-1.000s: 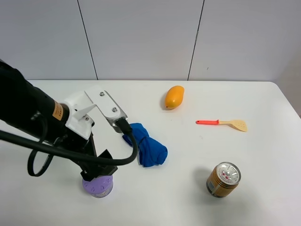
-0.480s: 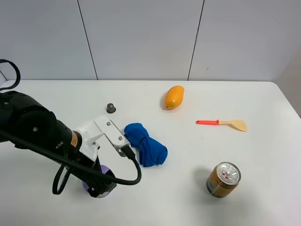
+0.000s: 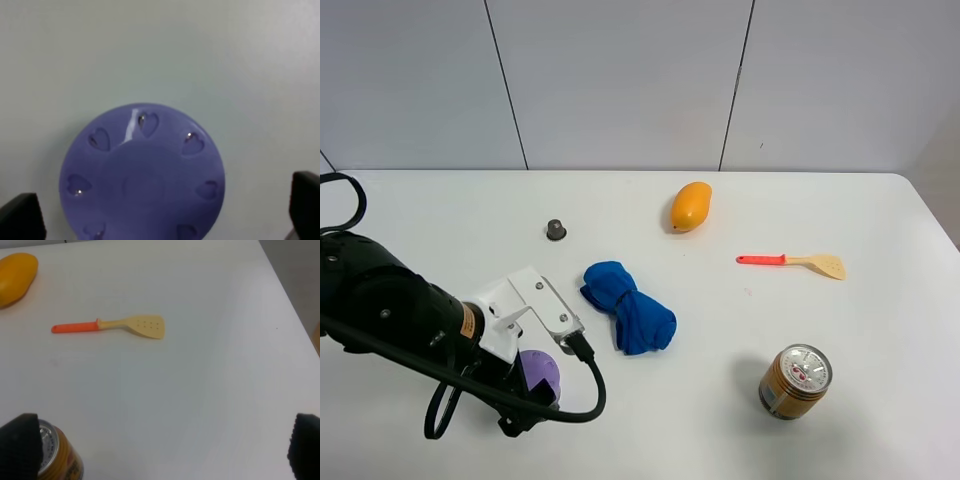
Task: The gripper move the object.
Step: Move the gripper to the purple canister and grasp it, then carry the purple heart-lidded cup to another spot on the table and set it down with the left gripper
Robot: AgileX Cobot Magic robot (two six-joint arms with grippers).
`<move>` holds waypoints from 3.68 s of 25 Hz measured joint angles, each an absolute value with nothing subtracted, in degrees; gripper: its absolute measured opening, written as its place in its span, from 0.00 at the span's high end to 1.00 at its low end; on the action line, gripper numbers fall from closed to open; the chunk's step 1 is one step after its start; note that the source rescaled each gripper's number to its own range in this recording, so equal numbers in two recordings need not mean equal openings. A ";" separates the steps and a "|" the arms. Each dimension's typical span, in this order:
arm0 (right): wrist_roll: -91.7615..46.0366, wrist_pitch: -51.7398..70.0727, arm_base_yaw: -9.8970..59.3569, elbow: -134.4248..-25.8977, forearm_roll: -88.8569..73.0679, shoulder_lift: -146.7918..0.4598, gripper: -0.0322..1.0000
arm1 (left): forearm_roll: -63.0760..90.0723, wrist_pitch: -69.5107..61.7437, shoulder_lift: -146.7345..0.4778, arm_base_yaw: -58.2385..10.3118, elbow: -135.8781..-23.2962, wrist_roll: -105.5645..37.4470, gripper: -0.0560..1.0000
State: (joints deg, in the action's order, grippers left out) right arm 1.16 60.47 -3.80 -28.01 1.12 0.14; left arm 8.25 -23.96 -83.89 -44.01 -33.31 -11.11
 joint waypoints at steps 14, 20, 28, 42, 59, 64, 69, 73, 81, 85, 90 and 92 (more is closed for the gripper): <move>1.16 60.47 -3.80 -28.01 1.12 0.14 0.00 | 8.25 -18.99 -83.85 -44.01 -30.98 -11.11 0.00; 1.16 60.47 -3.80 -28.01 1.12 0.14 0.00 | 8.25 -17.39 -86.47 -44.01 -30.98 -11.11 0.00; 1.16 60.47 -3.80 -28.01 1.12 0.14 0.00 | 8.02 -14.91 -91.86 -44.01 -30.98 -11.11 0.00; 1.16 60.47 -3.80 -28.01 1.12 0.14 0.00 | 7.13 -11.92 -94.99 -44.01 -31.03 -11.11 0.00; 1.16 60.47 -3.80 -28.01 1.12 0.14 0.00 | 6.38 -11.97 -95.05 -44.01 -31.03 -11.11 0.94; 1.16 60.47 -3.80 -28.01 1.12 0.14 0.00 | 6.38 -12.09 -94.59 -44.01 -31.03 -11.11 0.94; 1.16 60.47 -3.80 -28.01 1.12 0.14 0.00 | 6.38 -12.66 -89.88 -44.01 -30.98 -11.11 0.94; 1.16 60.47 -3.80 -28.01 1.12 0.14 0.00 | 6.38 -15.81 -85.48 -44.01 -31.03 -11.11 0.94; 1.16 60.47 -3.80 -28.01 1.12 0.14 0.00 | 6.38 -34.68 -82.61 -44.01 -42.84 -10.85 0.94; 1.16 60.47 -3.80 -28.01 1.12 0.14 0.00 | 6.38 -42.15 -82.61 -44.01 -53.80 -10.85 0.94; 1.16 60.47 -3.80 -28.01 1.12 0.14 0.00 | 6.27 -48.48 -84.19 -44.01 -66.25 -10.85 0.94; 1.16 60.47 -3.80 -28.01 1.12 0.14 0.00 | 6.02 -50.60 -85.87 -44.01 -70.40 -10.85 0.94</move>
State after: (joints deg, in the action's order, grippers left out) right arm 1.16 60.47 -3.80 -28.01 1.12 0.14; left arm 6.02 -50.60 -85.87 -44.01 -70.40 -10.85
